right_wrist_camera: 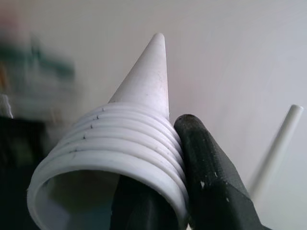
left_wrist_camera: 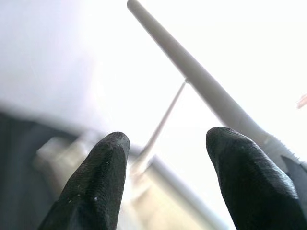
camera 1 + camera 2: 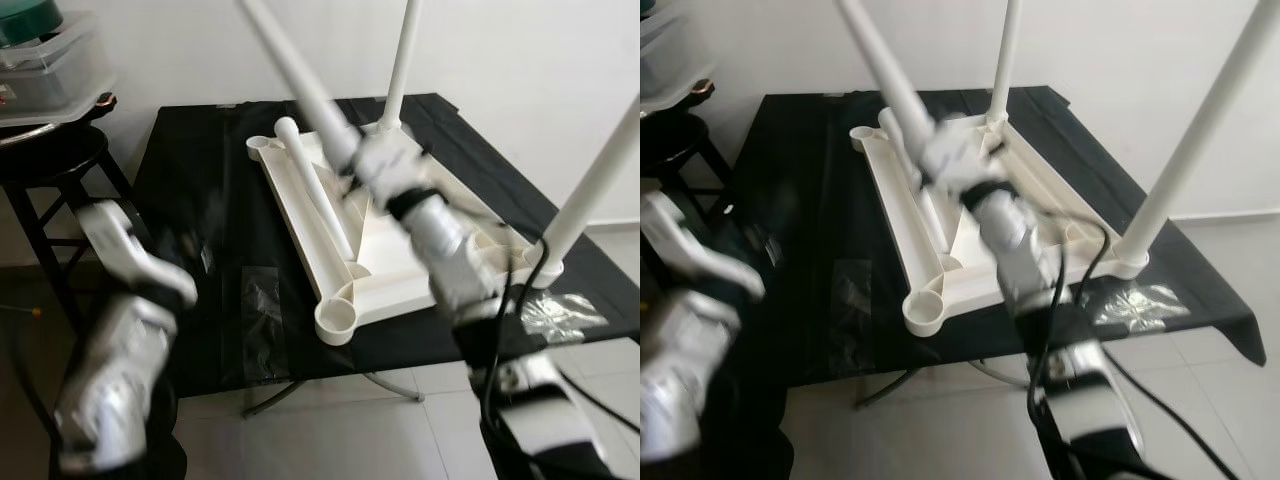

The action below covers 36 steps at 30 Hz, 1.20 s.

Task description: Building children table

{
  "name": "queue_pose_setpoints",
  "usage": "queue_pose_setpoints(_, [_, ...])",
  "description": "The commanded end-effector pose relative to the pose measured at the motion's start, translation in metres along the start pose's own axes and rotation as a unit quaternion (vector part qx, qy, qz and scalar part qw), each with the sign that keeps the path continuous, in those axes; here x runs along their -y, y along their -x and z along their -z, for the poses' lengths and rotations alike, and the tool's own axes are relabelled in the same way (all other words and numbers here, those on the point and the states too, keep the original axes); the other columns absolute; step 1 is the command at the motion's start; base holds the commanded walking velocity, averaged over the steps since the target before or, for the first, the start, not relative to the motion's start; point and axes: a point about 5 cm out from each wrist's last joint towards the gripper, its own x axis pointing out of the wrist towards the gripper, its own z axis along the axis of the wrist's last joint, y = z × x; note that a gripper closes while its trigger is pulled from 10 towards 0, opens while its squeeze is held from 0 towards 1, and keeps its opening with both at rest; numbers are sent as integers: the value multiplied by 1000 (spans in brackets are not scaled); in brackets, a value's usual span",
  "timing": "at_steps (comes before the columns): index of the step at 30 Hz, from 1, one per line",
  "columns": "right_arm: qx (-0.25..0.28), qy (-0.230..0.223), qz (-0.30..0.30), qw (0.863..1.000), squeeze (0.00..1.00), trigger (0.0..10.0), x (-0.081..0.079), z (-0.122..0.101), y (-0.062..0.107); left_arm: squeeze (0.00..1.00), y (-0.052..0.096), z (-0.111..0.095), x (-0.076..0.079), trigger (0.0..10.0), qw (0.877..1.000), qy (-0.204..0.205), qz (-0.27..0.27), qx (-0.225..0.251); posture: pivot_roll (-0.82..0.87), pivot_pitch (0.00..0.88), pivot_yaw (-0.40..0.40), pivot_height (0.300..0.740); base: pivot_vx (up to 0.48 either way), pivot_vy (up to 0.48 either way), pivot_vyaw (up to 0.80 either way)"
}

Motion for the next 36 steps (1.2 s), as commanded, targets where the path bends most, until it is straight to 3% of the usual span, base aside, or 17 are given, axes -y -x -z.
queue_pose_setpoints(1, [28,-184,-92,978,0,10000,8,-13,9,0,-8,-10,-2,10000,995,94,15,16,-2,15,32,740,0,0,0])
queue_pose_setpoints(2, [28,-184,-92,978,0,10000,8,-13,9,0,-8,-10,-2,10000,995,94,15,16,-2,15,32,740,0,0,0])
queue_pose_setpoints(3, [36,-228,-151,961,0,10000,6,-18,17,0,-12,-15,0,10000,991,126,28,29,-2,13,31,740,0,0,0])
queue_pose_setpoints(4, [36,-228,-151,961,0,10000,6,-18,17,0,-12,-15,0,10000,991,126,28,29,-2,13,31,740,0,0,0])
queue_pose_setpoints(5, [38,-245,-210,946,0,10000,2,-21,26,1000,-15,-18,5,10000,985,158,54,39,-1,11,32,740,0,0,0])
queue_pose_setpoints(7, [38,-245,-210,946,0,10000,2,-21,26,1000,-15,-18,5,10000,985,158,54,39,-1,11,32,740,0,0,0])
queue_pose_setpoints(9, [25,-238,-324,915,0,10000,-6,-22,52,1000,-15,-24,18,10000,969,212,120,43,-7,7,32,740,0,0,0])
queue_pose_setpoints(10, [25,-238,-324,915,0,10000,-6,-22,52,1000,-15,-24,18,10000,969,212,120,43,-7,7,32,740,0,0,0])
queue_pose_setpoints(12, [5,-235,-375,897,0,10000,-11,-19,67,1000,-13,-29,27,10000,957,237,165,40,-7,7,32,740,0,0,0])
queue_pose_setpoints(17, [-2,-235,-386,892,0,10000,-14,-17,70,1000,-11,-31,30,10000,952,246,178,37,-7,7,32,740,0,0,0])
queue_pose_setpoints(19, [-10,-255,-416,873,0,10000,-18,-20,75,1000,-10,-33,31,10000,947,263,181,31,-1,1,26,740,0,0,0])
queue_pose_setpoints(23, [-22,-262,-441,858,0,10000,-25,-19,80,1000,-9,-34,30,10000,944,279,175,32,1,0,25,740,0,0,0])
queue_pose_setpoints(24, [-29,-262,-449,854,0,10000,-27,-17,83,922,-8,-35,28,8000,939,294,173,37,1,0,24,740,0,0,0])
queue_pose_setpoints(26, [-34,-262,-453,852,0,10000,-29,-15,84,922,-8,-36,27,8000,936,304,171,41,1,0,24,740,0,0,0])
queue_pose_setpoints(27, [-37,-262,-458,849,0,10000,-29,-15,86,0,-7,-39,26,0,929,321,177,47,-1,0,25,740,0,0,0])
queue_pose_setpoints(31, [-44,-260,-463,846,0,10000,-31,-14,89,0,-4,-42,27,0,921,336,188,55,-2,0,23,740,0,0,0])
queue_pose_setpoints(36, [-49,-263,-466,843,0,10000,-35,-14,91,0,-4,-41,27,0,922,336,185,50,-9,0,24,740,0,0,0])
